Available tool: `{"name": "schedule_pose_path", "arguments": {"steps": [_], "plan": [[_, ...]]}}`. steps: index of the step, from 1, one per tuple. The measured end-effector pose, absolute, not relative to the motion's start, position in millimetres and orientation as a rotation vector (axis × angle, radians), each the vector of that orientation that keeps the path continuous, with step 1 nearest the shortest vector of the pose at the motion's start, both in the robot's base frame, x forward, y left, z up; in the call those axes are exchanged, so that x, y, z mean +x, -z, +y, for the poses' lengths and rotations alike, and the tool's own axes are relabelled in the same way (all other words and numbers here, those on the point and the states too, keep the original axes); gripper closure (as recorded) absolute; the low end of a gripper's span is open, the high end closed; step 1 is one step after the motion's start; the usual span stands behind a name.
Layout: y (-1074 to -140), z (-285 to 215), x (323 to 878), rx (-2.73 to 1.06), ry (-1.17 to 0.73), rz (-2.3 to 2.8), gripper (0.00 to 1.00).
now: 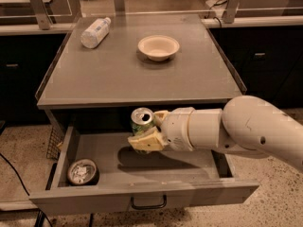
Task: Place green can into top drawer
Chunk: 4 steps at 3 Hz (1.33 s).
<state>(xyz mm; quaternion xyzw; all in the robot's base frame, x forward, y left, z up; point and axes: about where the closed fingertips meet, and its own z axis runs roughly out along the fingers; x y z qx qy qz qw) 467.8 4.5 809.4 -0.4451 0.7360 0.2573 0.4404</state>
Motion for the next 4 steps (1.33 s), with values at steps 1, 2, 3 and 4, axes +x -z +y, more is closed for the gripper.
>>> {"name": "schedule_pose_path", "arguments": {"steps": [1, 2, 3, 4], "plan": [[-809.3, 4.5, 467.8, -1.105, -0.639, 1.828, 1.00], [-787.9, 5.7, 469.5, -1.120, -0.669, 1.820, 1.00], [-747.8, 1.3, 476.5, -1.133, -0.706, 1.805, 1.00], [-722.5, -2.2, 479.9, -1.135, -0.724, 1.789, 1.00]]}}
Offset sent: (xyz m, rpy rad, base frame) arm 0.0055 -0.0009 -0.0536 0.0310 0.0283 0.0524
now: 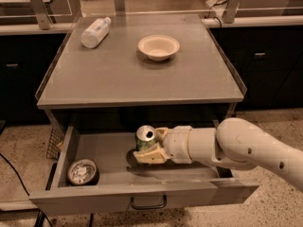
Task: Place green can into top drawer
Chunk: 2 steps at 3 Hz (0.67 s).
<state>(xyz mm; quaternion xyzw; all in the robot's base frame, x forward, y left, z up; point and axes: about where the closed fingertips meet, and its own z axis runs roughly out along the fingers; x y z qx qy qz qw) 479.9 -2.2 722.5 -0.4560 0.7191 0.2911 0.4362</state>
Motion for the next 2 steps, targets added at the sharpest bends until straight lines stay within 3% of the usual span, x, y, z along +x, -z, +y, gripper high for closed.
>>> {"name": "schedule_pose_path", "arguments": {"steps": [2], "plan": [[-663.2, 0.2, 488.3, -1.169, -0.749, 1.705, 1.00]]}}
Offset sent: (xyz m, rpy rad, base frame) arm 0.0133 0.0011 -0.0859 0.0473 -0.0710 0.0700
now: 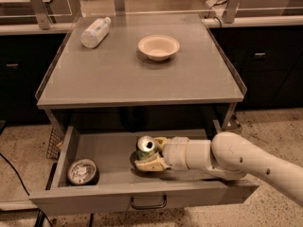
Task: Place green can into top drawer
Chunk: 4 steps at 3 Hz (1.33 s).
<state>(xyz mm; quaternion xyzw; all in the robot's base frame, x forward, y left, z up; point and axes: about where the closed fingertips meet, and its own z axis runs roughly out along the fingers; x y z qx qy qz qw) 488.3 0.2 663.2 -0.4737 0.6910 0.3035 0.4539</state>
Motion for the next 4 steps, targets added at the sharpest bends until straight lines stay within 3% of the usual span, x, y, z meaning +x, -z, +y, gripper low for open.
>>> {"name": "schedule_pose_path", "arguments": {"steps": [3, 4], "plan": [[-640.4, 2.4, 516.3, -1.259, -0.743, 1.690, 1.00], [-640.3, 2.4, 516.3, -1.259, -0.743, 1.690, 0.81]]}}
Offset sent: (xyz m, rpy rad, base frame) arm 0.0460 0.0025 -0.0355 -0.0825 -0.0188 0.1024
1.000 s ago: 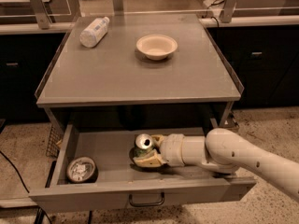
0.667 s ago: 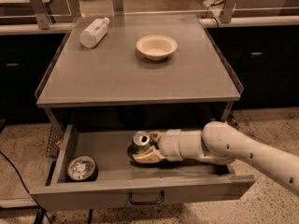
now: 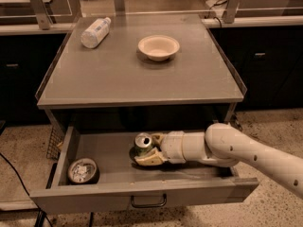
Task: Place green can into top drawer
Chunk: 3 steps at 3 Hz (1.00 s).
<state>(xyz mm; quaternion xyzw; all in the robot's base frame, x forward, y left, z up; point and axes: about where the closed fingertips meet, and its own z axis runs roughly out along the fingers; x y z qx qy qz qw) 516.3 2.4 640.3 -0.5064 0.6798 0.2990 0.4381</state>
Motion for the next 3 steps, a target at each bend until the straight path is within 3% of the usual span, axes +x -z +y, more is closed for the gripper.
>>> {"name": "schedule_pose_path", "arguments": {"steps": [3], "plan": [[-640.3, 2.5, 516.3, -1.259, -0.743, 1.690, 0.04]]}}
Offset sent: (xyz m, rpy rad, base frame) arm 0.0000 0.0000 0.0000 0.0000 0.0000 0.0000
